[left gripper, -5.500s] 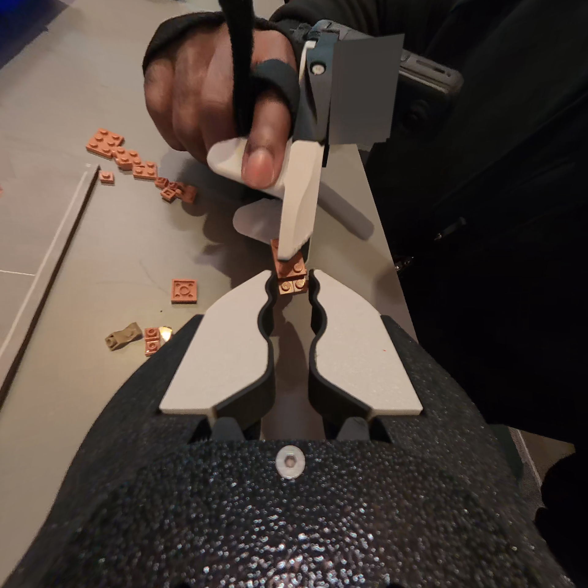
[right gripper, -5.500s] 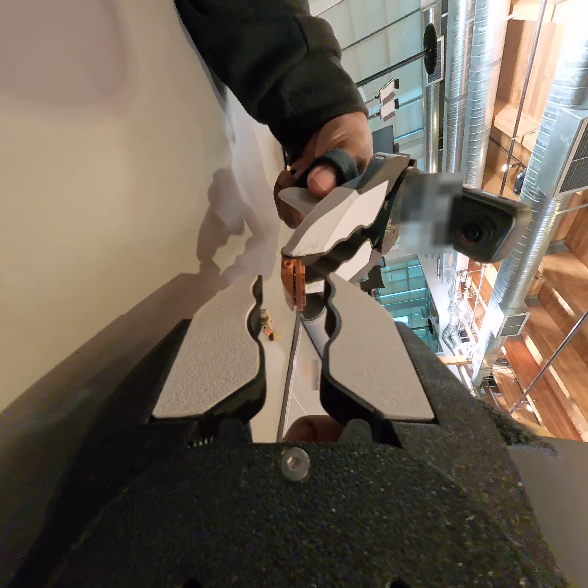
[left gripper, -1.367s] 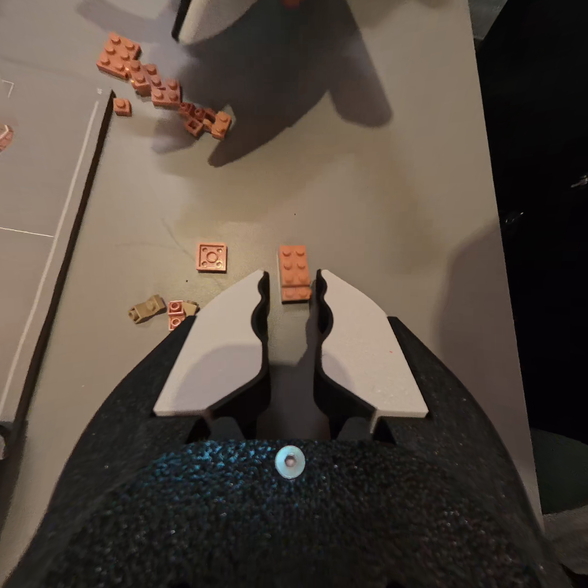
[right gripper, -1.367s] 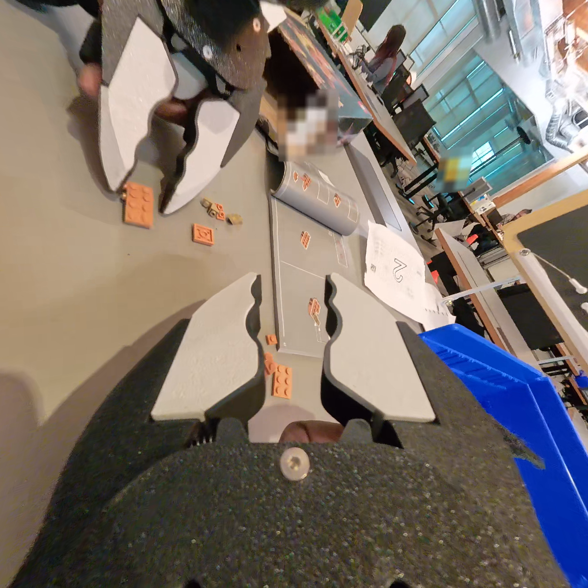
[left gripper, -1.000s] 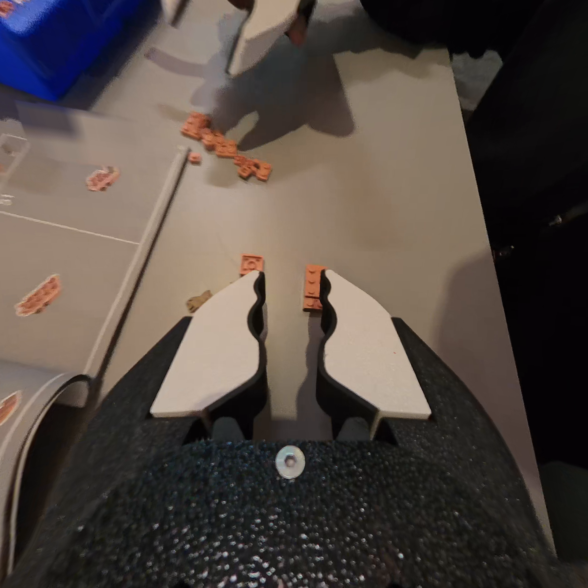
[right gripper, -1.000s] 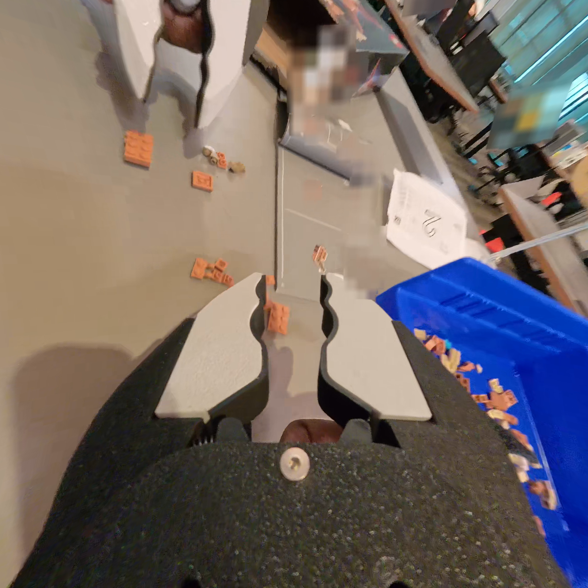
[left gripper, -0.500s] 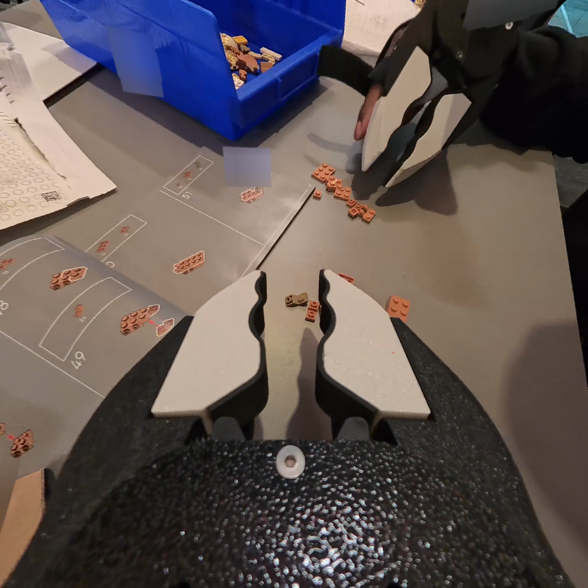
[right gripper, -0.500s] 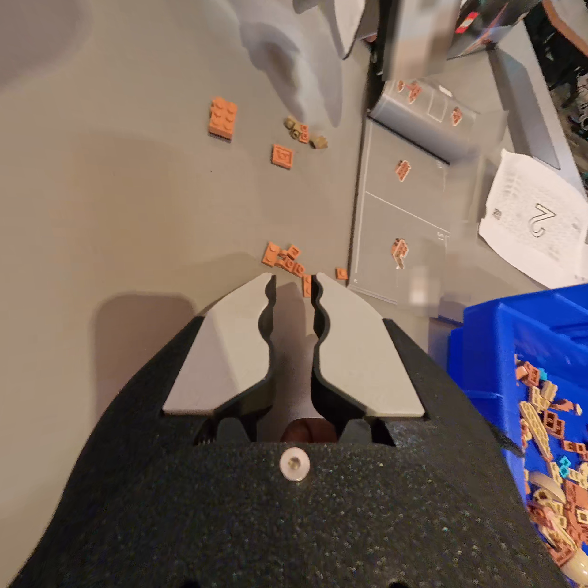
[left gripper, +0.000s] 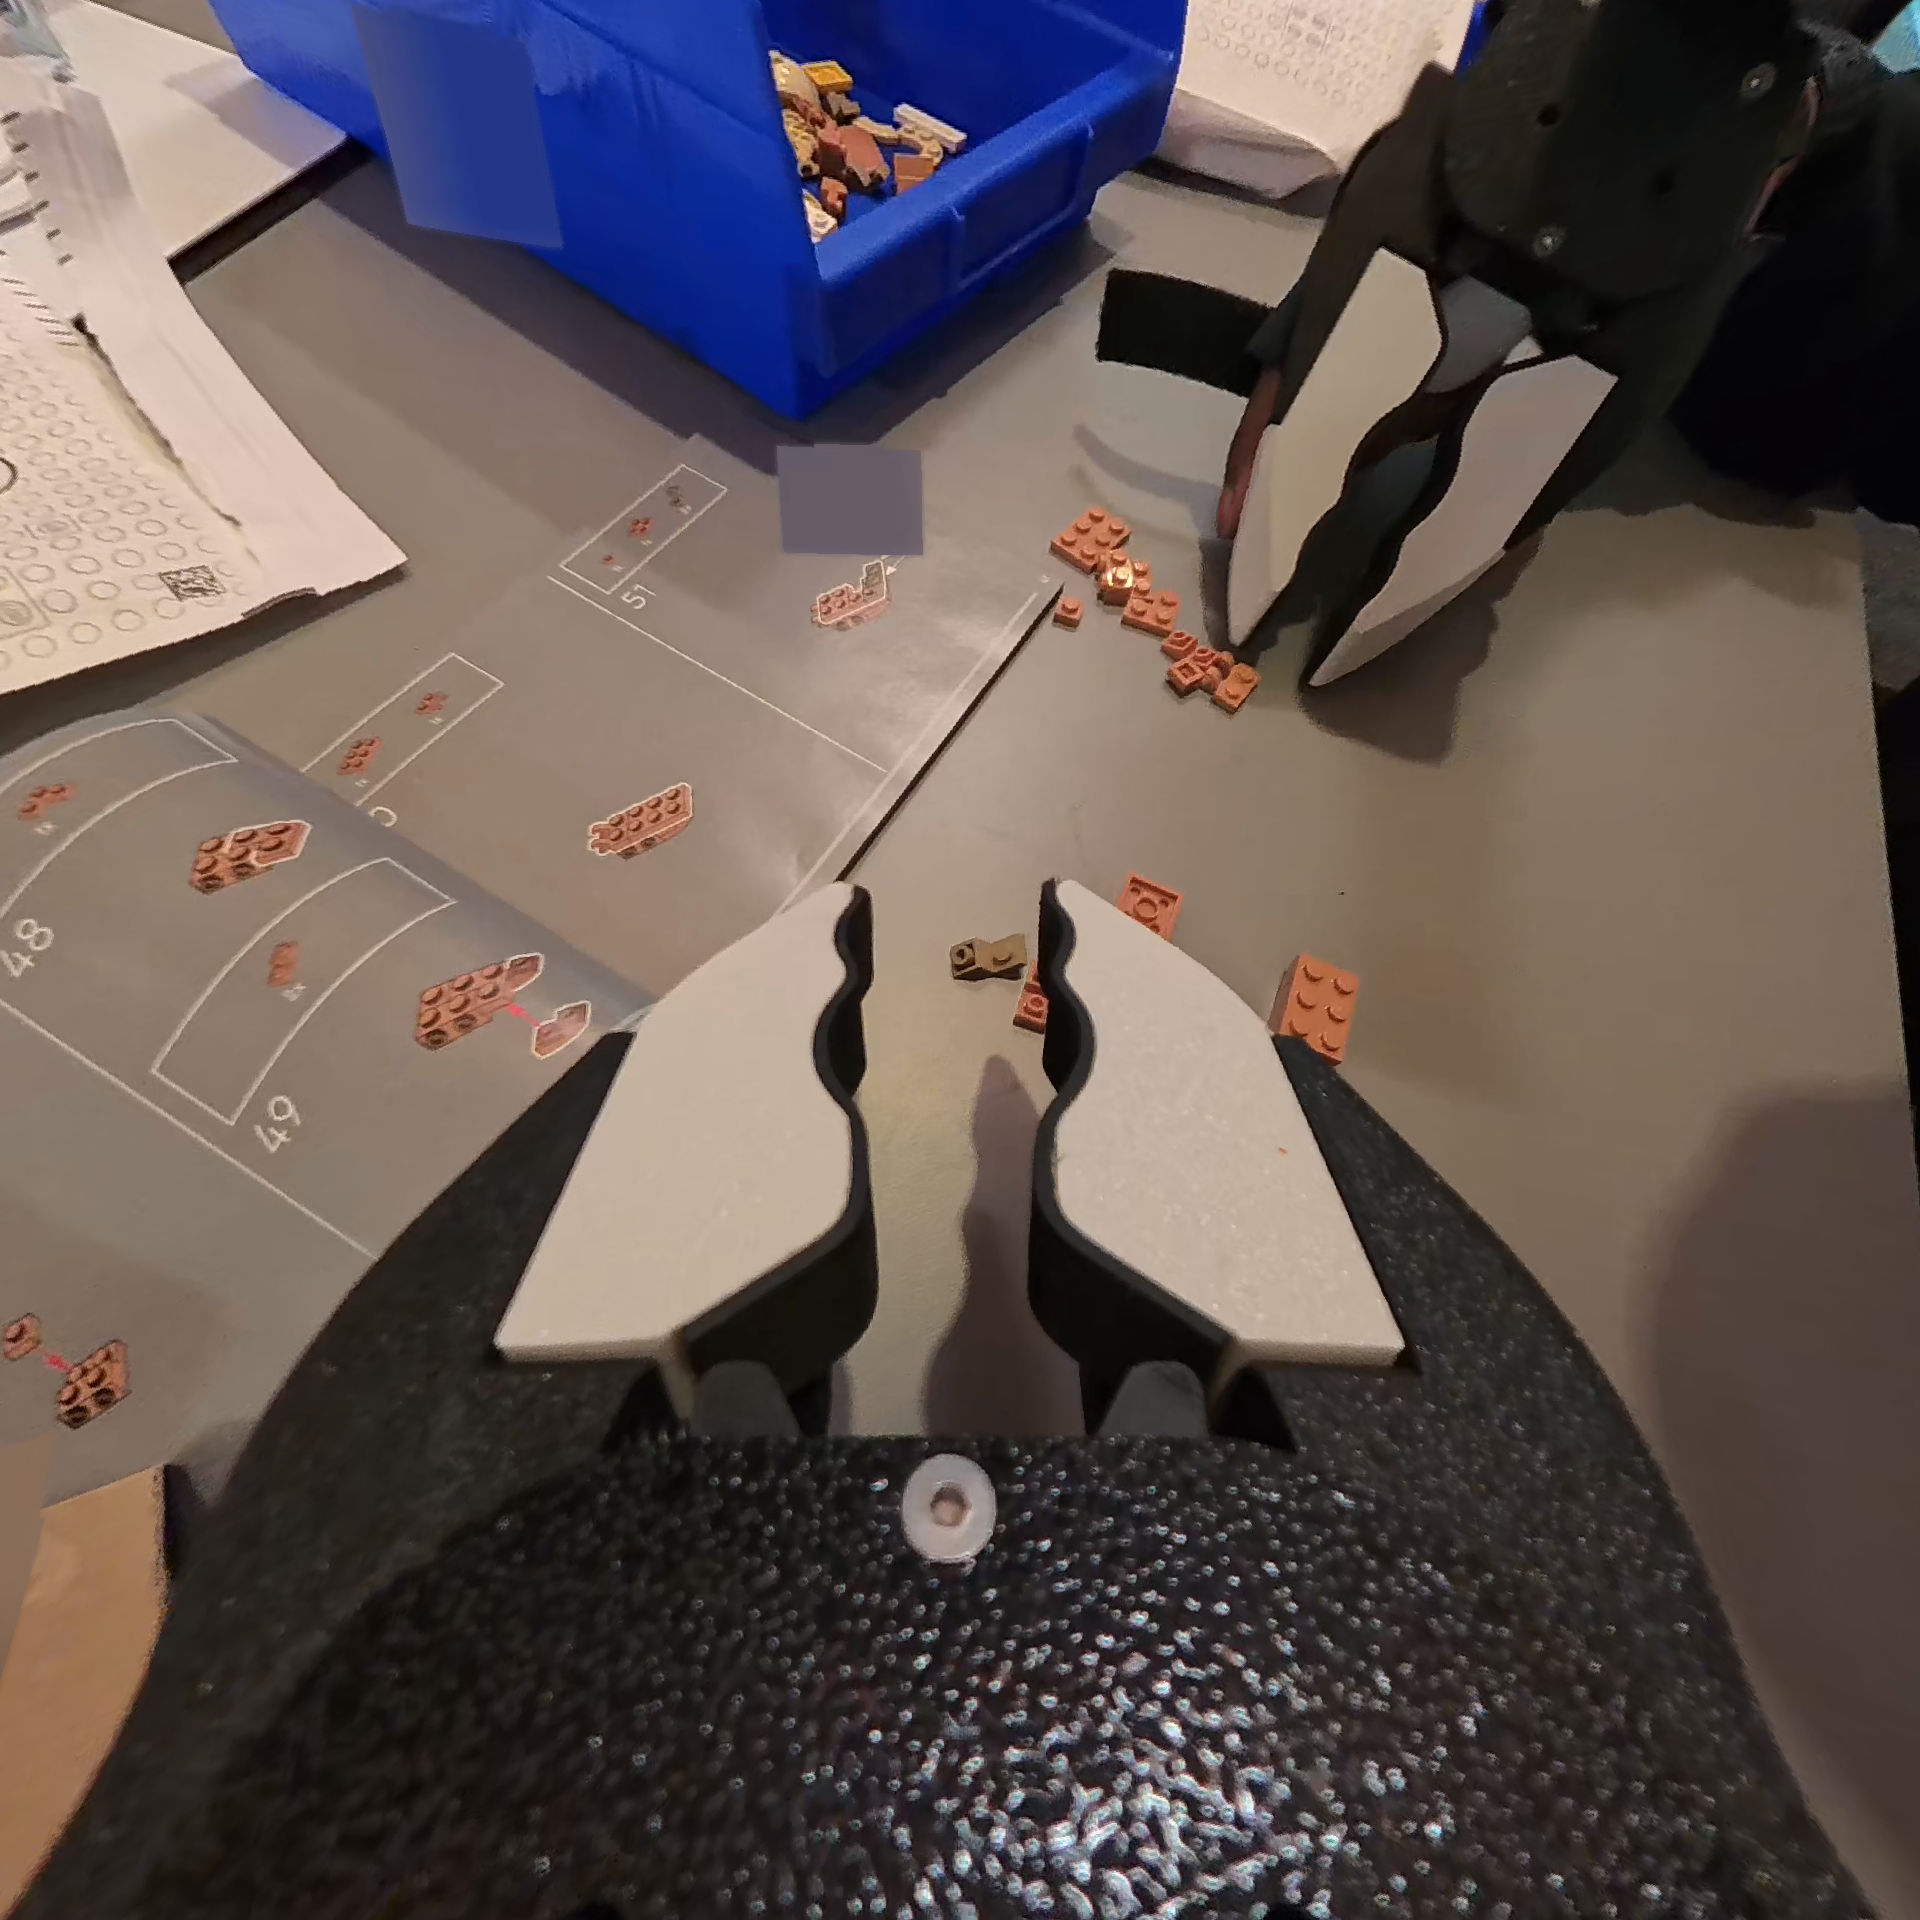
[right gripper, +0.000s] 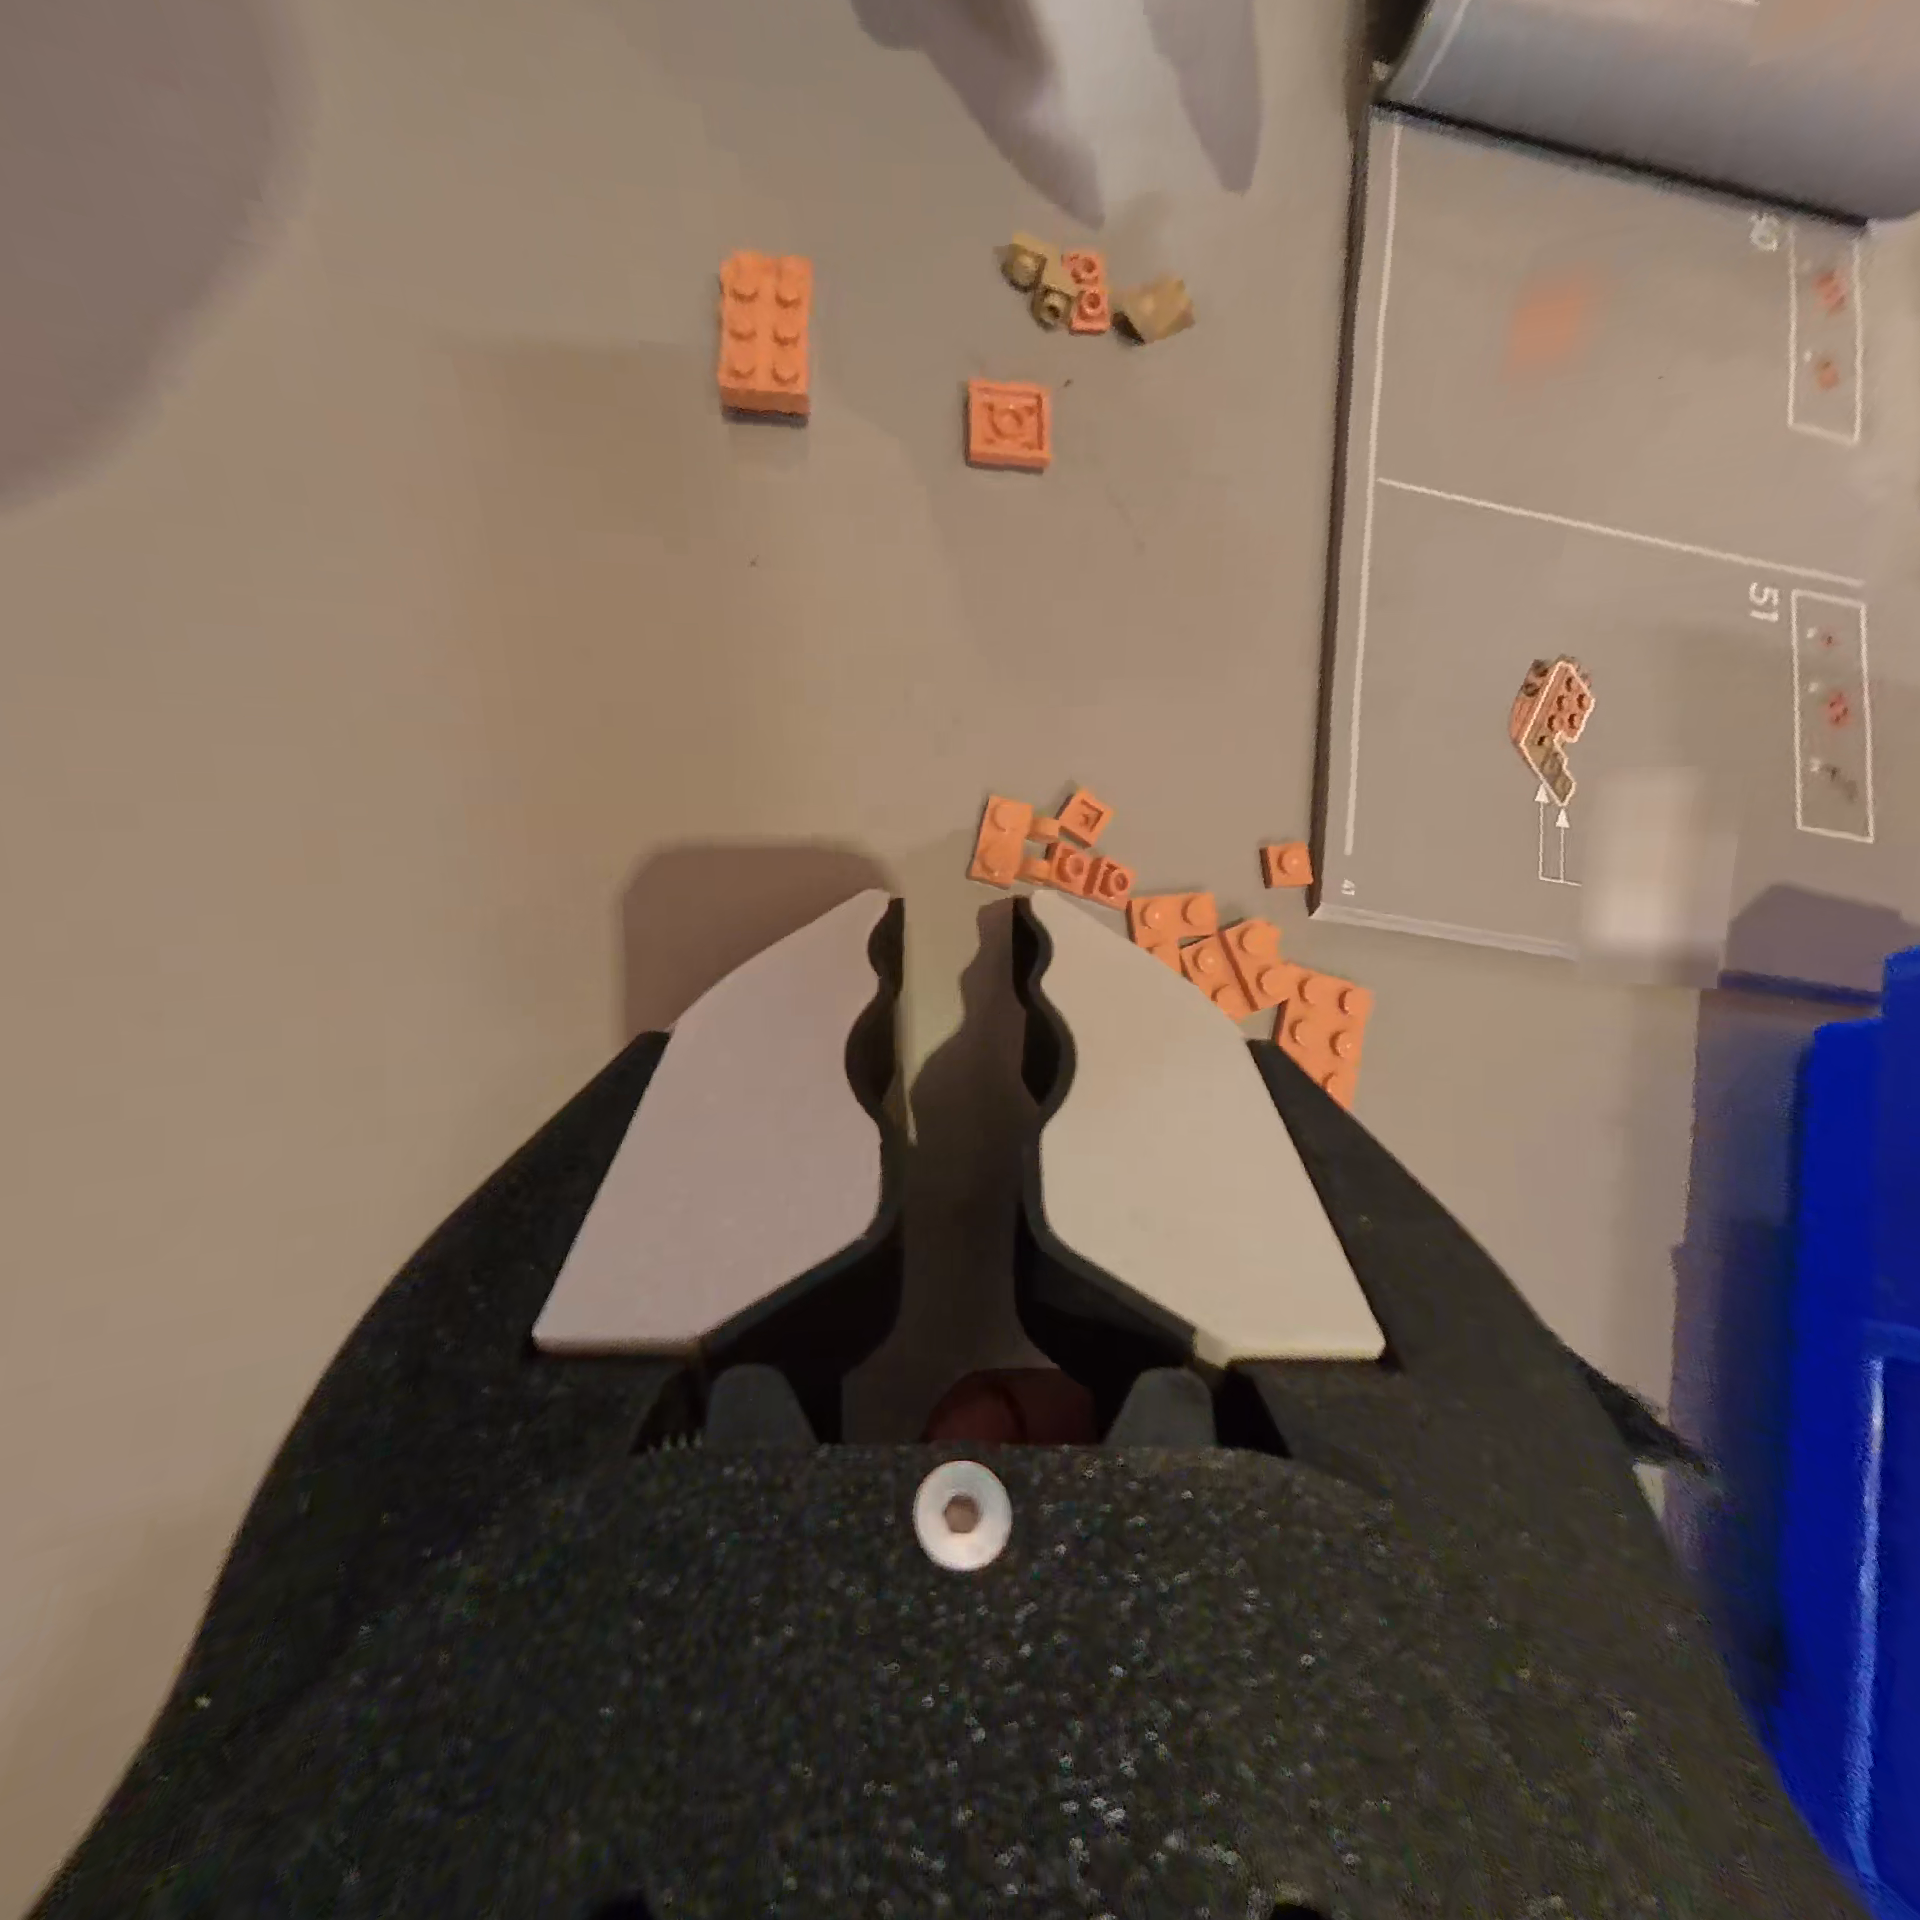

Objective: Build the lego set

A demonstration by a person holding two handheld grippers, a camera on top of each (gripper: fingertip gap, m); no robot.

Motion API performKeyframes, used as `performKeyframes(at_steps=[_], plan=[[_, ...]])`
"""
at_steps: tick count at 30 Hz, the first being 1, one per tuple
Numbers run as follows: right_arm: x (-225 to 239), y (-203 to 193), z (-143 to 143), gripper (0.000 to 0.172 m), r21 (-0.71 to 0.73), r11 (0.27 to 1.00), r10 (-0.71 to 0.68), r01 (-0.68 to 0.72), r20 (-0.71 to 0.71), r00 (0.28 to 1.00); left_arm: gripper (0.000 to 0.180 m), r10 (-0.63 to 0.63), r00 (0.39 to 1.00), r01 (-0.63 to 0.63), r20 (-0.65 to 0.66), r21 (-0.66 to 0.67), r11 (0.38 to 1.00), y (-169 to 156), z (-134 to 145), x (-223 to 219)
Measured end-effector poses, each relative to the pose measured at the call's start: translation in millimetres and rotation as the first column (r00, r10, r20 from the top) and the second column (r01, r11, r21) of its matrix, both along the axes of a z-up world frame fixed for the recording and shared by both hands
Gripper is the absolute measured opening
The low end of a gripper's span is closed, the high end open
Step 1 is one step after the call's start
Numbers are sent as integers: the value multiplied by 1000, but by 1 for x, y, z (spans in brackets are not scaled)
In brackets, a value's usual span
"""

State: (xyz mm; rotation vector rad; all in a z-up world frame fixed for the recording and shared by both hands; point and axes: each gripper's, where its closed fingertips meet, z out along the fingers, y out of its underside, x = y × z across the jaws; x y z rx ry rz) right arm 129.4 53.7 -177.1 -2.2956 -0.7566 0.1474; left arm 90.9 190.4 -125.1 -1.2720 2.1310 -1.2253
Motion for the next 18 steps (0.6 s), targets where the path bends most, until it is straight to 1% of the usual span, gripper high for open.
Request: performKeyframes(at_steps=[4, 7, 10, 13, 16, 18], plan=[[1, 6, -1, 19, -30, 997, -65, 64, -31, 997, 30, -4, 1000, 4, -2, 5, 1000, -2, 0, -1], [-1, 11, -1, 17, -36, 996, -86, 85, -33, 996, 30, -8, 1000, 8, -2, 1, 1000, -4, 1, -1], [-5, 14, -1, 9, -29, 997, -72, 71, -22, 997, 30, -19, 1000, 19, -2, -2, 1000, -8, 1, -1], [-8, 17, -1, 8, -15, 999, -51, 51, -5, 999, 30, -43, 999, 43, -4, -7, 999, -15, 0, -2], [-13, 19, 0, 8, 3, 1000, -18, 18, 7, 1000, 30, -94, 996, 94, -9, -14, 996, -25, -3, -5], [-19, 20, 1, 8, 29, 999, 31, -31, 24, 999, 30, -152, 988, 152, -19, -23, 988, -36, -5, -10]])
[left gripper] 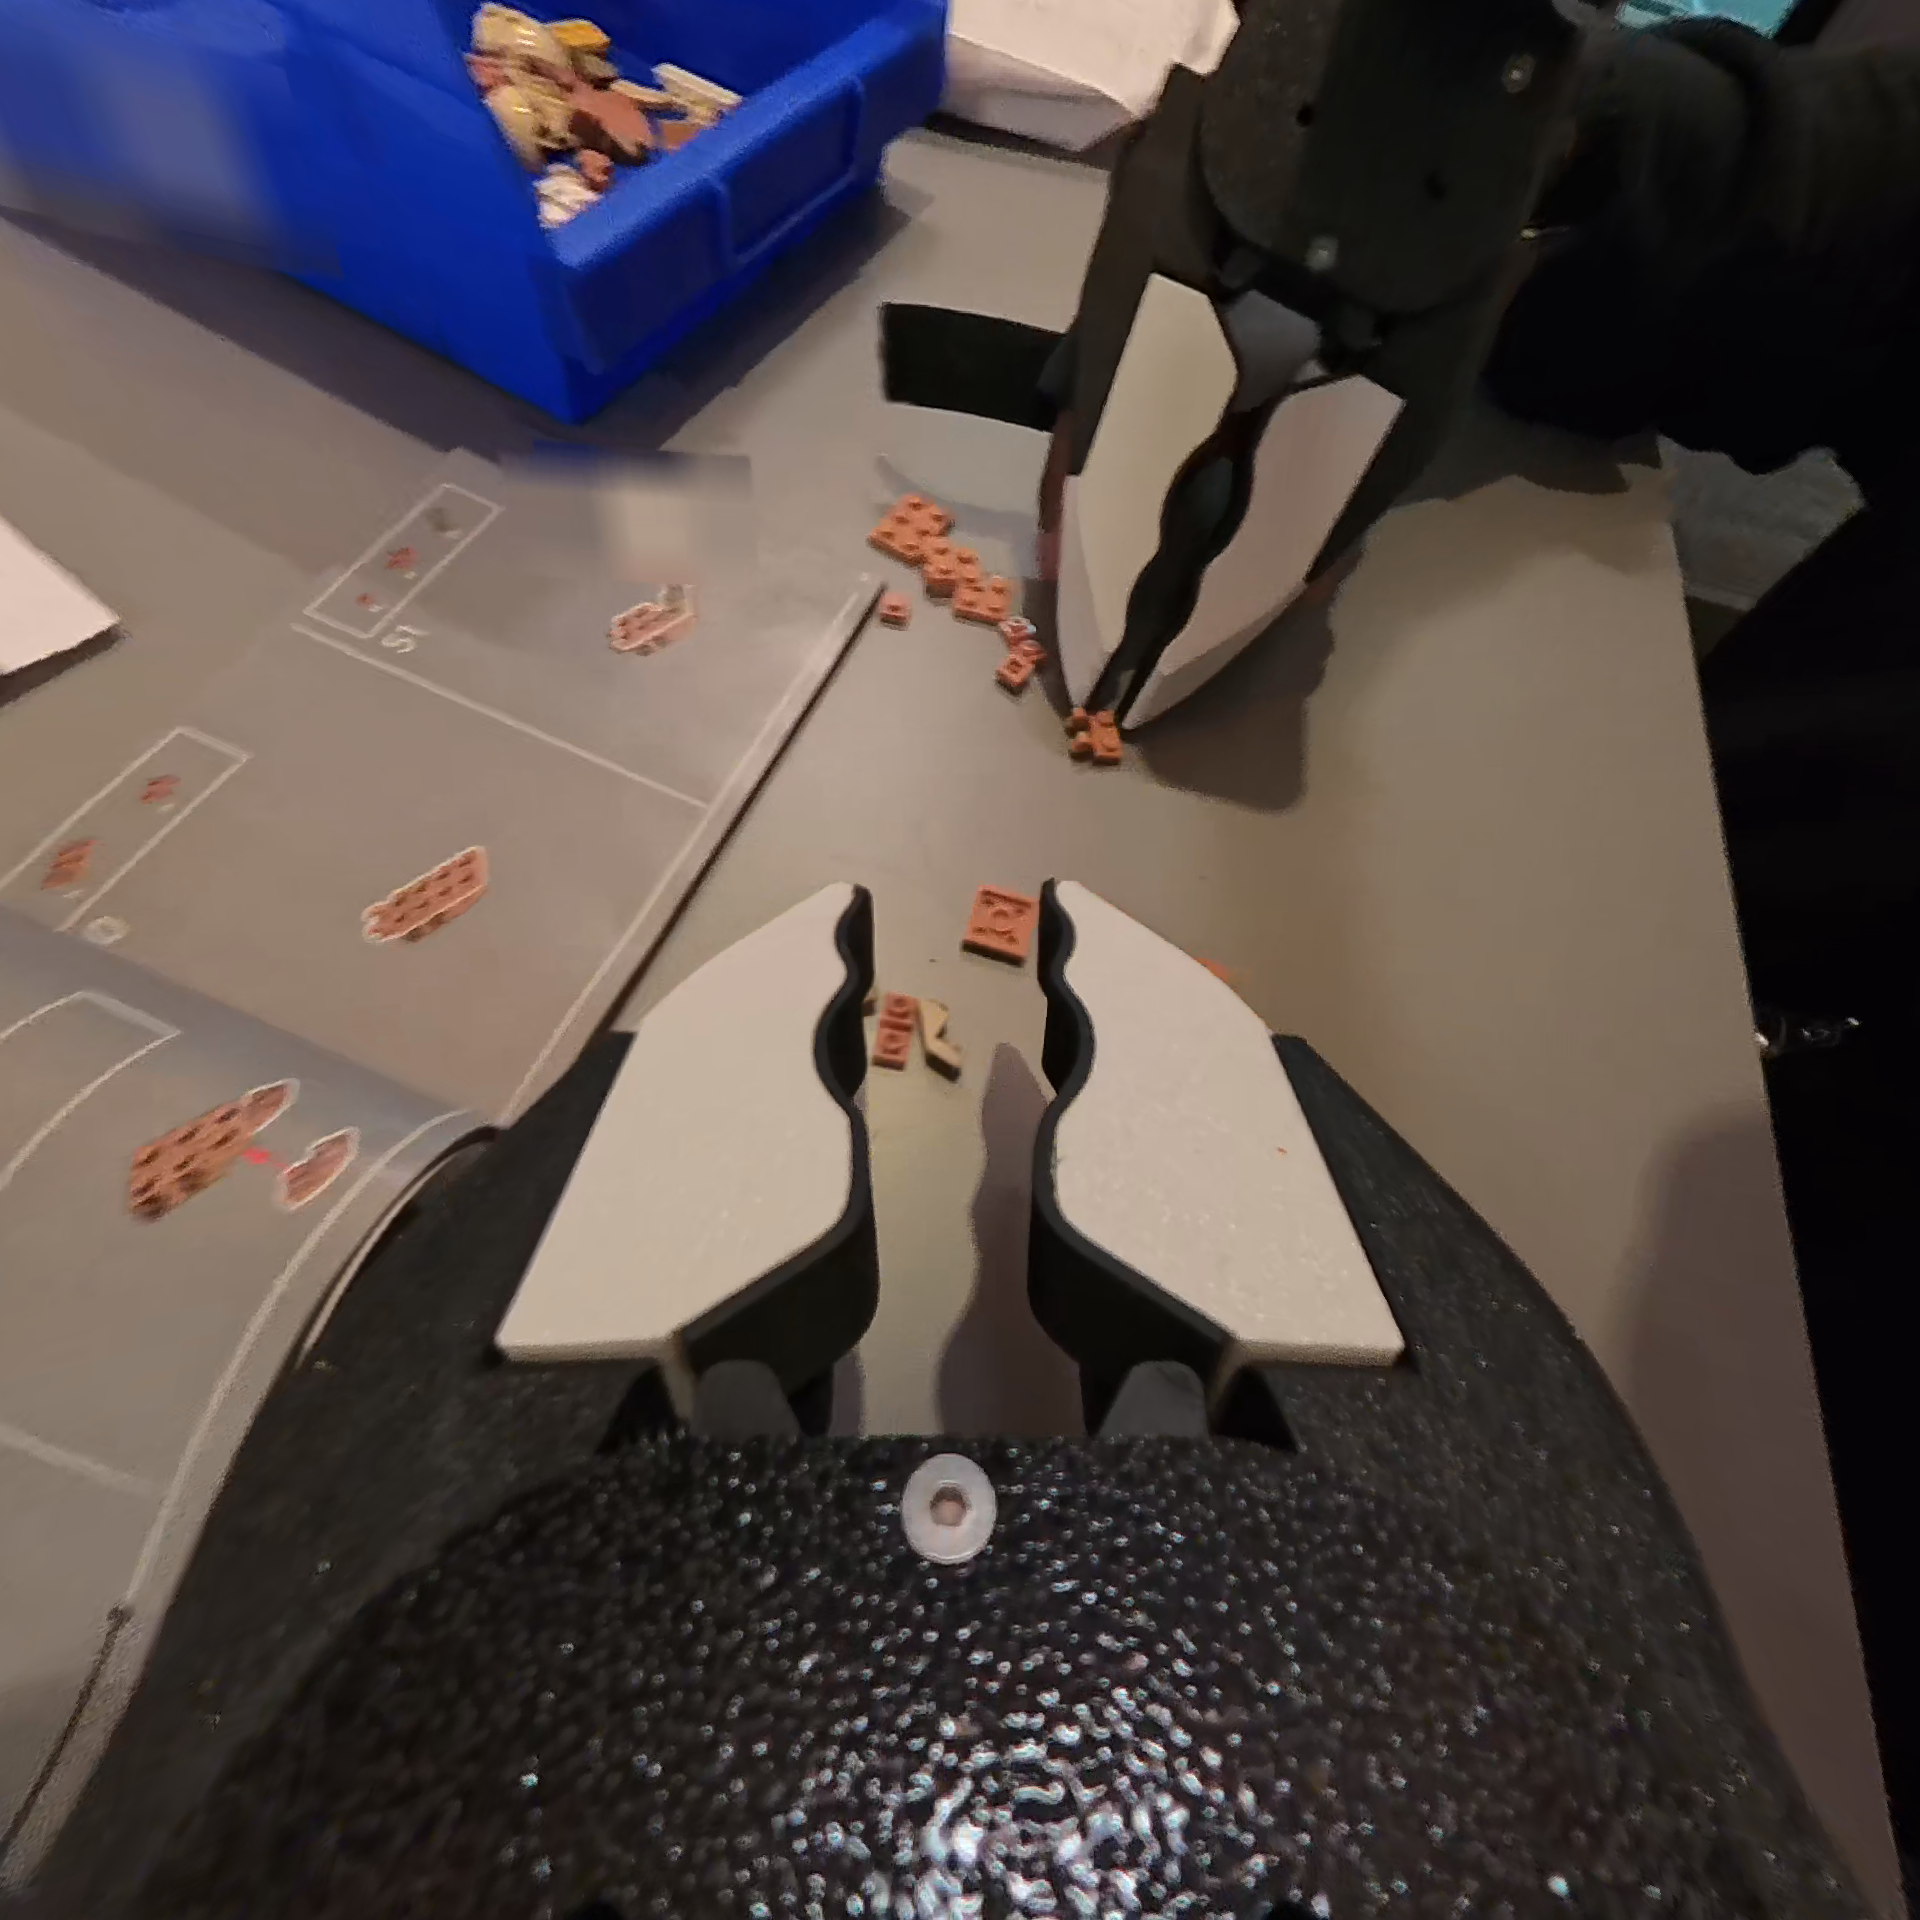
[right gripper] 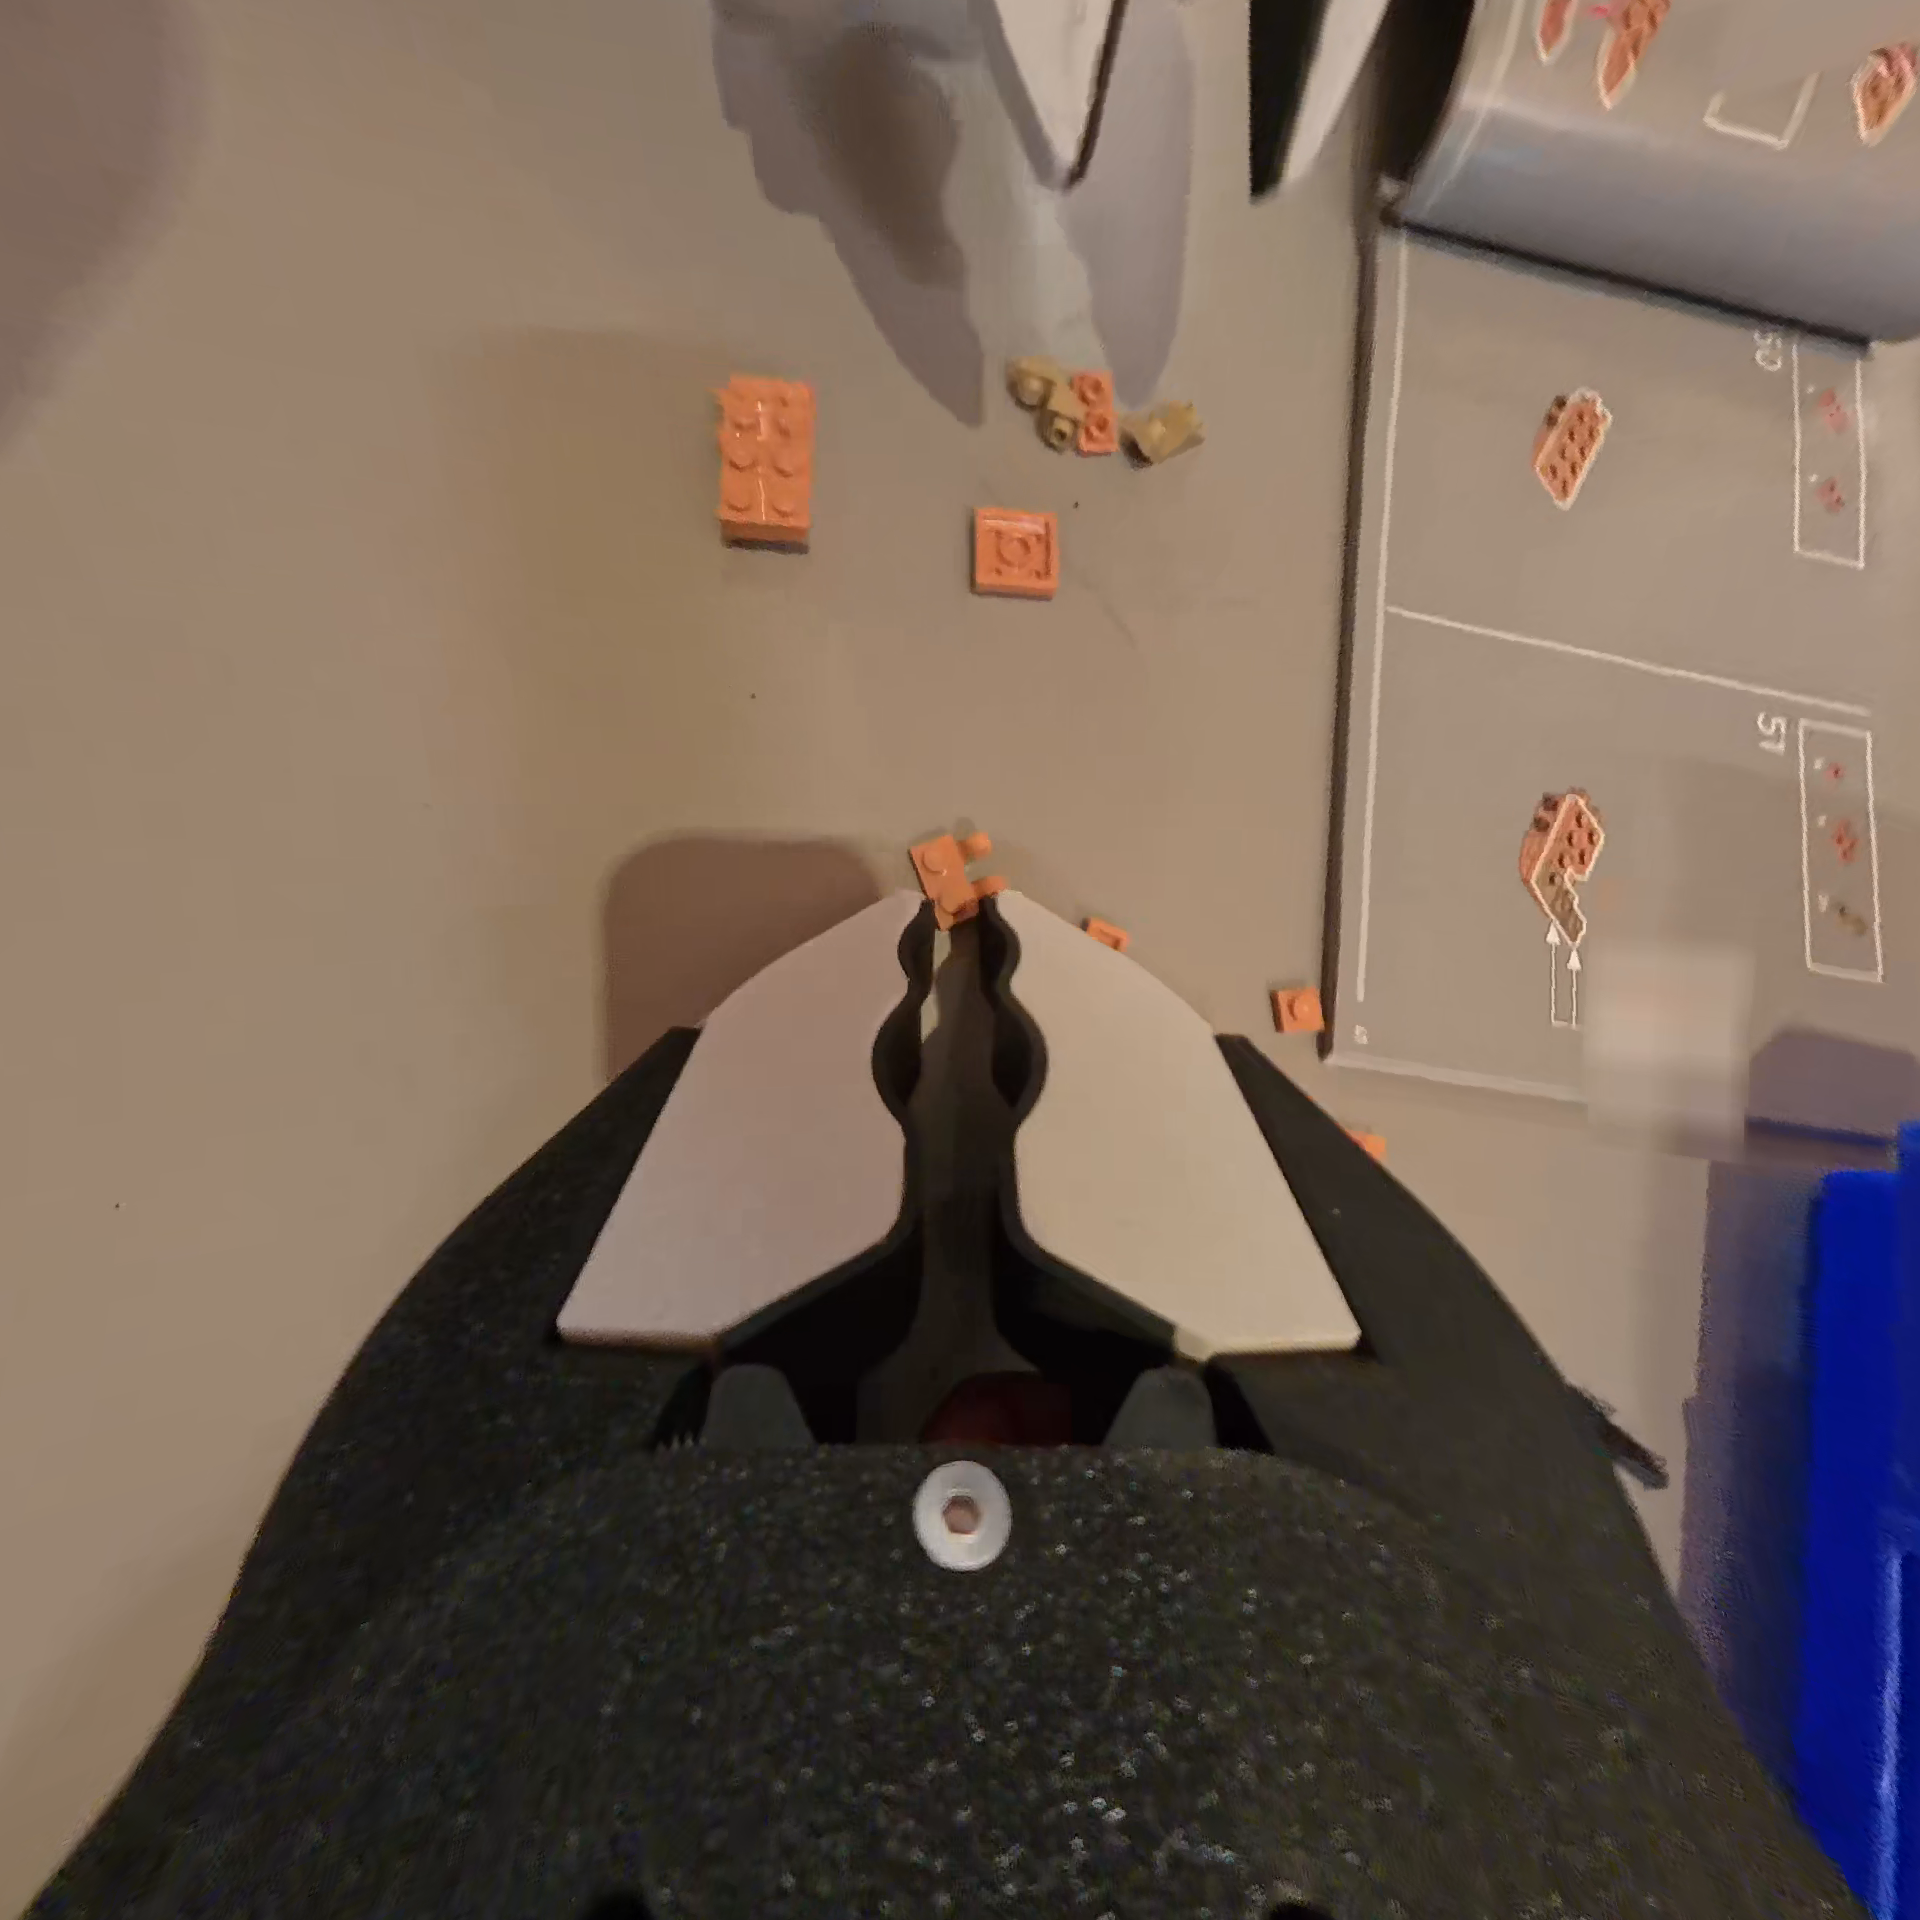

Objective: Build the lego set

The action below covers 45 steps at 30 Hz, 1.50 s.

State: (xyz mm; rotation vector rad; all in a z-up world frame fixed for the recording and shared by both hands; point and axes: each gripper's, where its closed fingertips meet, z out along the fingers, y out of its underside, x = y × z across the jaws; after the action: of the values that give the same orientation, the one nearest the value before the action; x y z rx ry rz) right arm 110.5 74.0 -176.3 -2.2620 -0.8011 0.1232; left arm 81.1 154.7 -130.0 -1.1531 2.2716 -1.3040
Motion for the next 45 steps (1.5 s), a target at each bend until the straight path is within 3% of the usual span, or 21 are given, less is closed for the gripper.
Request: performKeyframes(at_steps=[4, 10, 18, 25, 35, 41, 45], plan=[[-23, 5, 12, 8, 115, 980, 158, -161, 34, 987, 30, -147, 989, 147, 2, -12, 989, -25, -3, -12], [-62, 14, 43, 8, 312, 862, 413, -399, 22, 910, 28, -356, 931, 358, 80, -15, 934, -55, -2, -31], [-73, 28, 51, 7, 337, 796, 525, -504, 33, 851, 20, -428, 892, 438, 148, -38, 898, -58, 6, -42], [-67, 38, 48, 7, 374, 798, 510, -473, -2, 860, 14, -406, 908, 411, 101, -35, 911, -48, -2, -39], [-47, 45, 45, 11, 375, 864, 368, -335, -15, 930, 11, -317, 947, 320, 43, -79, 944, -34, -7, -29], [-44, 40, 25, 18, 247, 950, 193, -190, 11, 981, 11, -190, 977, 182, -91, -92, 979, -20, -22, -42], [-54, 36, 11, 26, 134, 978, 161, -158, -17, 987, 11, -188, 970, 171, -153, -121, 978, -19, -26, -53]])
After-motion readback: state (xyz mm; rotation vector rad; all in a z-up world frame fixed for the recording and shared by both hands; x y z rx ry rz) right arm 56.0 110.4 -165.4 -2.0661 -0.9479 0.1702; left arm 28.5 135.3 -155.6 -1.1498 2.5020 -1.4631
